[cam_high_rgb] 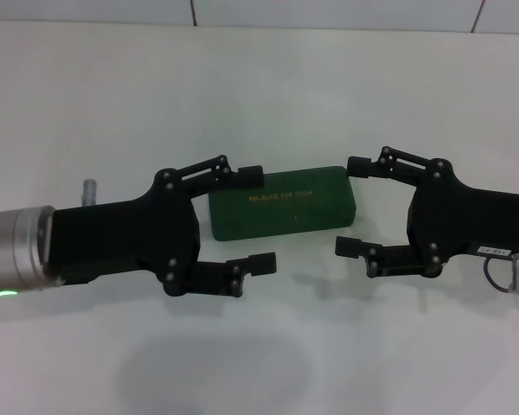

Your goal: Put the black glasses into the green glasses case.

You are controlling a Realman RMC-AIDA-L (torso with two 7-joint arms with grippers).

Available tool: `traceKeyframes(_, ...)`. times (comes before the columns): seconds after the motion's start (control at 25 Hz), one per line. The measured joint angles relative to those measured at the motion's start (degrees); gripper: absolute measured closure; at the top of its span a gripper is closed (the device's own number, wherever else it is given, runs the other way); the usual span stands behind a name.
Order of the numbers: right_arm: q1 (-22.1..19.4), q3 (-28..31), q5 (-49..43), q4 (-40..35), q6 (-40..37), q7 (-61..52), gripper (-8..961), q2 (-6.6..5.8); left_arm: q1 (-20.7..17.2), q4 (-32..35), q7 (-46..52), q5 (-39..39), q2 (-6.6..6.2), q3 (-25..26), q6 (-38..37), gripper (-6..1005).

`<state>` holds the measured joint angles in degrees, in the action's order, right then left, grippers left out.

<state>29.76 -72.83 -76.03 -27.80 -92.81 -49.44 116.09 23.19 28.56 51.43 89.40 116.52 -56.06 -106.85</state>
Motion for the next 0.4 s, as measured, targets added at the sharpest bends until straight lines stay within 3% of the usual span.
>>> traceKeyframes(0.24,0.09,-0.04,0.0,0.23,0.09,0.17,79,-0.03,-0.97,0.1,-0.17,0.04,-0.36,0.14,-1.28,104)
traceKeyframes(0.4,0.06,-0.04,0.0,0.26,0.09,0.18,67,-0.06,-1.77,1.15,-0.19,0.16,-0.39,0.01,-1.31,104)
